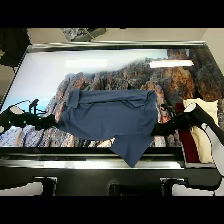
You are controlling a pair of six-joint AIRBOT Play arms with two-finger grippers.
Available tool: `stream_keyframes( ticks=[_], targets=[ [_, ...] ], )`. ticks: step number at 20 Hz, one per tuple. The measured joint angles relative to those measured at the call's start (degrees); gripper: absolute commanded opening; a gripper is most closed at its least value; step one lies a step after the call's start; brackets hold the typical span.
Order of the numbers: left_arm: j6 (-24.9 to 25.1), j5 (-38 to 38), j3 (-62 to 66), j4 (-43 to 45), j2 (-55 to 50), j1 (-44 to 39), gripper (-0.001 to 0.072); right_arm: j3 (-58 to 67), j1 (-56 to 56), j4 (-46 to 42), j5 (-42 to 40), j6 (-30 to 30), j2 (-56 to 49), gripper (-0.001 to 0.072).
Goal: Fold the shirts.
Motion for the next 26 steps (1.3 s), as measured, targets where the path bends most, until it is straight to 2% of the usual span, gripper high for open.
stream_keyframes(
  ticks=[3,7,9,11,14,16,21,26],
  targets=[
    [2.0,-0.9,1.2,-0.3,0.7,0.3,0.0019,-1.2,0.1,1.2,-1.9,-0.5,0.4,0.0041],
    [3.2,-2.3,8.5,-1.0,6.8,0.4,0.0019,4.9,0.1,1.2,-2.7,-5.4,6.8,0.0041],
    [2.4,-0.6,15.5,-1.3,12.7,0.2,0.002,13.7,0.1,0.8,-3.3,-7.9,13.1,0.0042],
    [0.7,2.6,24.2,-1.6,19.4,0.5,0.0021,25.0,0.1,-1.6,-7.3,-10.1,20.4,0.0041],
    [-1.5,8.8,36.9,-2.1,29.3,2.1,0.0021,40.9,0.1,-9.4,-17.3,-11.8,31.0,0.0041],
    [-2.5,11.9,42.2,-1.7,34.8,3.0,0.0021,47.8,0.1,-14.2,-19.9,-10.8,36.8,0.0042],
    [-3.4,14.8,46.8,-0.6,44.1,3.8,0.0021,54.0,0.0,-21.5,-13.9,-8.3,46.0,0.0042],
    [-4.6,12.7,47.8,2.1,45.9,3.8,0.0021,55.3,0.0,-24.0,-6.5,-3.4,48.3,0.0042]
  ],
)
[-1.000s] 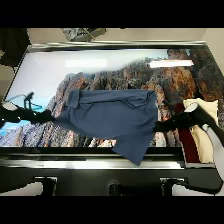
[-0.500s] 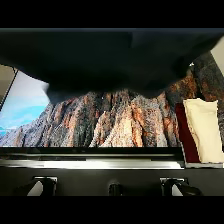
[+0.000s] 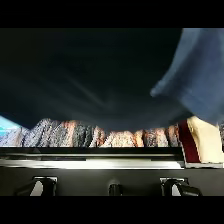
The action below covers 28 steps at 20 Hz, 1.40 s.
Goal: Fold the shirts.
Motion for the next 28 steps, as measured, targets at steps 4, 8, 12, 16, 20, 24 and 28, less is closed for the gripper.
stream_keyframes(
  ticks=[4,8,12,16,20,24,28],
  targets=[
    [-0.9,-8.4,-0.9,1.5,-4.3,0.0,0.0021,-0.1,0.0,-0.3,9.6,3.3,-5.0,0.0042],
    [0.3,-16.9,-9.5,2.0,-14.9,-0.3,0.002,-5.9,0.1,2.9,20.3,3.4,-18.8,0.0041],
    [2.8,-17.1,-18.3,2.7,-30.9,-1.6,0.002,-14.9,0.0,11.1,14.6,2.6,-36.4,0.0041],
    [4.0,-12.9,-18.1,2.4,-48.1,-3.9,0.0021,-17.9,0.4,23.2,0.8,1.3,-52.6,0.0041],
    [4.4,-10.4,-12.2,0.0,-59.7,-5.5,0.0023,-18.7,1.7,31.9,-11.0,0.5,-61.2,0.0042],
    [5.7,-14.4,-7.6,-1.2,-63.2,-4.7,0.0023,-18.9,0.2,34.1,-10.8,-1.9,-61.7,0.0042],
    [6.3,-28.3,-7.8,-1.2,-63.9,-3.8,0.0022,-19.2,-0.9,26.9,-3.2,-1.7,-60.2,0.0042]
  ],
)
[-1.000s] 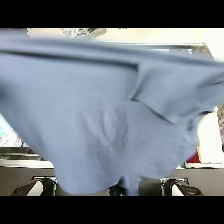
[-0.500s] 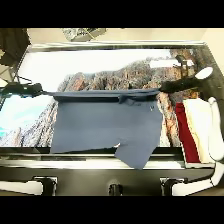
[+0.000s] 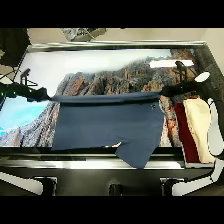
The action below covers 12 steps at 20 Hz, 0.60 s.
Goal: Fold the shirts.
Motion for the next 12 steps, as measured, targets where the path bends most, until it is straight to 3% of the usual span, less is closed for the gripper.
stream_keyframes(
  ticks=[3,8,9,10,11,12],
  targets=[
    [-0.3,-5.6,-3.8,1.2,-0.3,0.1,0.0022,-0.6,1.1,-5.7,4.9,1.6,-0.8,0.0042],
    [-1.3,-8.0,-8.5,1.9,-0.7,0.1,0.005,-0.9,2.7,-9.7,8.1,5.3,-3.0,0.0046],
    [-1.5,-8.2,-8.9,1.9,-0.7,0.1,0.0195,-1.0,2.8,-9.9,8.5,6.1,-3.3,0.013],
    [-1.6,-8.4,-9.1,2.1,-0.8,0.1,0.0382,-1.0,2.9,-10.2,8.7,6.6,-3.3,0.0371],
    [-1.8,-8.9,-9.0,2.1,-0.7,0.2,0.0458,-0.9,2.8,-10.3,8.7,7.0,-3.2,0.0558],
    [-1.9,-9.5,-8.7,2.1,-0.6,0.6,0.0457,-0.7,2.5,-10.4,9.6,7.2,-2.6,0.0574]
  ],
)
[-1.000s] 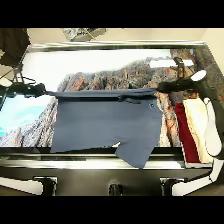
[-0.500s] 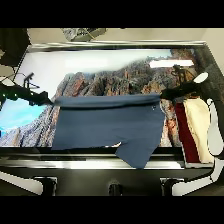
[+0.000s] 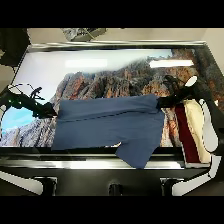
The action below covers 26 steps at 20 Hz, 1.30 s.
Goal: Fold the shirts.
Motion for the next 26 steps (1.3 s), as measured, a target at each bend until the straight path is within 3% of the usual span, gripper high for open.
stream_keyframes(
  ticks=[5,8,13,19,20,24,26],
  targets=[
    [-2.7,-5.3,-0.3,1.2,3.4,4.9,0.0455,-0.2,-5.6,-1.3,10.6,-1.7,6.6,0.0535],
    [-3.6,-6.7,-9.1,6.3,9.6,6.8,0.0455,-5.1,-7.9,-4.4,15.4,-3.4,12.0,0.0535],
    [-2.3,0.3,-32.5,8.5,20.8,8.1,0.0454,-18.4,-9.2,-5.7,14.0,-6.2,20.8,0.0535],
    [-0.9,5.5,-41.9,3.3,24.3,8.4,0.0454,-24.6,-9.4,-5.7,13.0,-7.8,23.8,0.0535],
    [-0.8,6.4,-42.5,2.1,24.5,8.4,0.0419,-24.9,-9.4,-5.7,13.0,-8.0,24.0,0.0535],
    [-0.5,10.3,-45.2,-1.1,24.6,8.0,0.0031,-25.7,-9.4,-5.9,13.9,-8.2,24.7,0.0536],
    [-0.3,10.9,-46.0,-1.9,24.7,7.9,0.0025,-27.7,-9.4,-5.8,13.8,-8.2,25.9,0.0539]
  ],
)
